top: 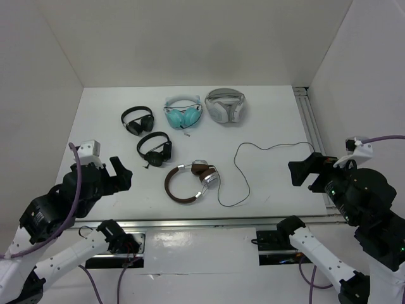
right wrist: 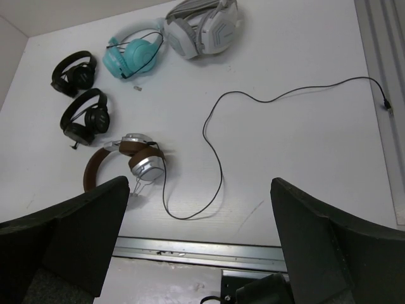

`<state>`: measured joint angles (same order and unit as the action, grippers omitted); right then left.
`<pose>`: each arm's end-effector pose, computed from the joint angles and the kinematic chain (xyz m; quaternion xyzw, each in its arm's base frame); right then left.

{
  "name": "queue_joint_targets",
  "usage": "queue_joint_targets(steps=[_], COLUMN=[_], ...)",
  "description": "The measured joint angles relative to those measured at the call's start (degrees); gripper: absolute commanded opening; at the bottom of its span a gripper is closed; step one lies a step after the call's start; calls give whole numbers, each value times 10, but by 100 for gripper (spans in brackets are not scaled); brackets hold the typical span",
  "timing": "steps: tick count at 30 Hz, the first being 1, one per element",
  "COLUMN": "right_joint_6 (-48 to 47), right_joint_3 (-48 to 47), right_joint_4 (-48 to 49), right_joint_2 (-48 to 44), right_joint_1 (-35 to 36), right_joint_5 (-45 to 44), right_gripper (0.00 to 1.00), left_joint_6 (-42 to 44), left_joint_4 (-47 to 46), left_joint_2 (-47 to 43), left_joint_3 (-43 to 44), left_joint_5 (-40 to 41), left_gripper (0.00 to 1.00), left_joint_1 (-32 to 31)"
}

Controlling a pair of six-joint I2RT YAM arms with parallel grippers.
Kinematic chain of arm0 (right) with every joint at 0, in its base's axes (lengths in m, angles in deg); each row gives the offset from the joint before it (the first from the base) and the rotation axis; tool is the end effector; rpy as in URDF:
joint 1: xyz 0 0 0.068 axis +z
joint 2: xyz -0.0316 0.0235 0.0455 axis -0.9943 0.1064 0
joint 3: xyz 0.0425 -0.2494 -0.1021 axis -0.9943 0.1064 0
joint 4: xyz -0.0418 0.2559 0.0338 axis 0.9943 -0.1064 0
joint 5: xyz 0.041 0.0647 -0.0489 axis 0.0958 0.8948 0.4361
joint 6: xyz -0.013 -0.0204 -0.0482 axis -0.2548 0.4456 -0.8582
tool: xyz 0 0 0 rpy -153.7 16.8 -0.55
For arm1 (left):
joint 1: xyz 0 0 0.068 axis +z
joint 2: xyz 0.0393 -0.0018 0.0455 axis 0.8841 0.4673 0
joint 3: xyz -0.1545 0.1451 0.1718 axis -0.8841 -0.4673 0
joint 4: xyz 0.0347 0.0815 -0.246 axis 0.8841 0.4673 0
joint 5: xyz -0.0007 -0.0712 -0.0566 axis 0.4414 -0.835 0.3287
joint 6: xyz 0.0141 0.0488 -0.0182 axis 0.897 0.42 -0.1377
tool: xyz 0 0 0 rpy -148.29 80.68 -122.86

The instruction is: Wrap the headphones

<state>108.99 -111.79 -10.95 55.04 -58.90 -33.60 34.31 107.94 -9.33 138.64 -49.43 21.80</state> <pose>0.0117 -0.0054 0.4481 0.0570 0.8049 0.1241 0.5774 0.0593 -0.0254 0.3762 -0.1435 0.8343 -0.1277 0.5168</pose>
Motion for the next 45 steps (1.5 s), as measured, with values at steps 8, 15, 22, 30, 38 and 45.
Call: queue_joint_targets(steps=[8, 15, 22, 30, 38, 45], right_joint_6=[7, 17, 27, 25, 19, 13], right_joint_3=[54, 122, 156, 163, 167, 170], right_joint_4=[31, 81, 125, 130, 131, 132], right_joint_2=[-44, -54, -51, -51, -51, -59], right_joint_1=[3, 4, 4, 4, 4, 4], right_joint_5=[31, 83, 99, 100, 115, 122], right_gripper=[100, 100, 100, 100, 100, 100], left_joint_6=[-14, -58, -144, -299, -387, -431], left_joint_4=[-8, -87, -207, -235, -252, -271], left_joint_2=[-10, 73, 167, 388, 466, 531], left_joint_3=[-3, -42, -134, -140, -170, -191], left_joint_5=[-13, -97, -157, -84, -52, -38], left_gripper=[100, 100, 100, 100, 92, 82], left_joint_1=[0, 0, -7, -82, -95, -95])
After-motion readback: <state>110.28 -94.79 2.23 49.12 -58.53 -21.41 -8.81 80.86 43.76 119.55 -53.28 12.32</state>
